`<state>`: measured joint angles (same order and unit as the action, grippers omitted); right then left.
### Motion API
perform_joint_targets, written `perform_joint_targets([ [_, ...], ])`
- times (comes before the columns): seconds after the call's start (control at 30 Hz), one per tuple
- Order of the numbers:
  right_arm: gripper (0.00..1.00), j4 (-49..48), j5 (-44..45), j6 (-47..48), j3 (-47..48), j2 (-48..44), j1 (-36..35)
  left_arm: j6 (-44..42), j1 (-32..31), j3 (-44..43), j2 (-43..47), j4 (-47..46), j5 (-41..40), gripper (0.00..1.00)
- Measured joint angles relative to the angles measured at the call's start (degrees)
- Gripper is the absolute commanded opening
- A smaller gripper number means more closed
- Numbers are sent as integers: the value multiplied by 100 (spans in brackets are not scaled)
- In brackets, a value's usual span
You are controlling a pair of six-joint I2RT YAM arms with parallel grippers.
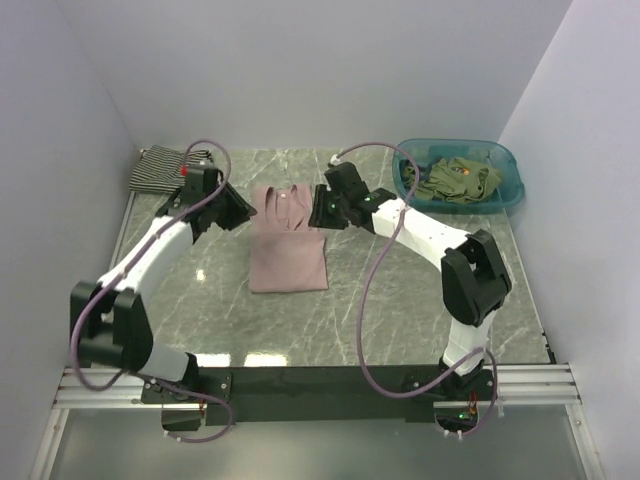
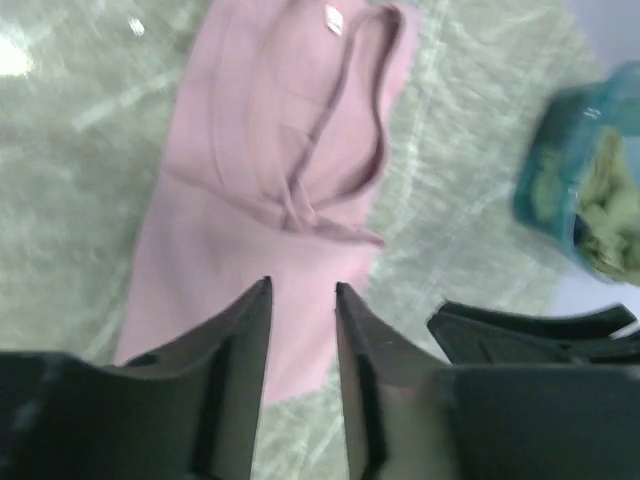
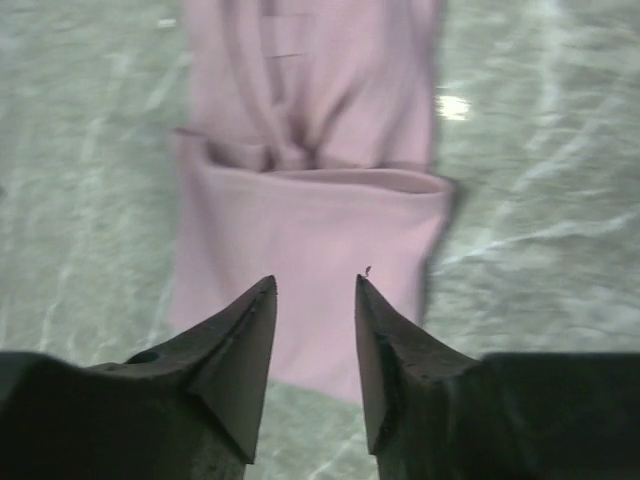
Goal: Fold and stack the tank tops
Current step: Fold the tank top
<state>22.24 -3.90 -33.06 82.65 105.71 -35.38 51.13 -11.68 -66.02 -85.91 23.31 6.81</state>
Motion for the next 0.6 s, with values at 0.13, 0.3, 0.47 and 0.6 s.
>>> perform_joint_targets([
  [0.13,39,-280,-111,15,-57,-127,-243,221,-299,686,573,-199,151,19],
  [0.3,36,-507,-654,70,63,385,-337,431,-813,1279,114,-680,634,13],
  [0.47,35,-540,-1154,103,756,1392,-273,695,-964,1781,-358,-1049,850,13],
  [0.6,33,-590,-1471,9,1266,2041,-109,898,-984,2083,-625,-1298,828,24],
])
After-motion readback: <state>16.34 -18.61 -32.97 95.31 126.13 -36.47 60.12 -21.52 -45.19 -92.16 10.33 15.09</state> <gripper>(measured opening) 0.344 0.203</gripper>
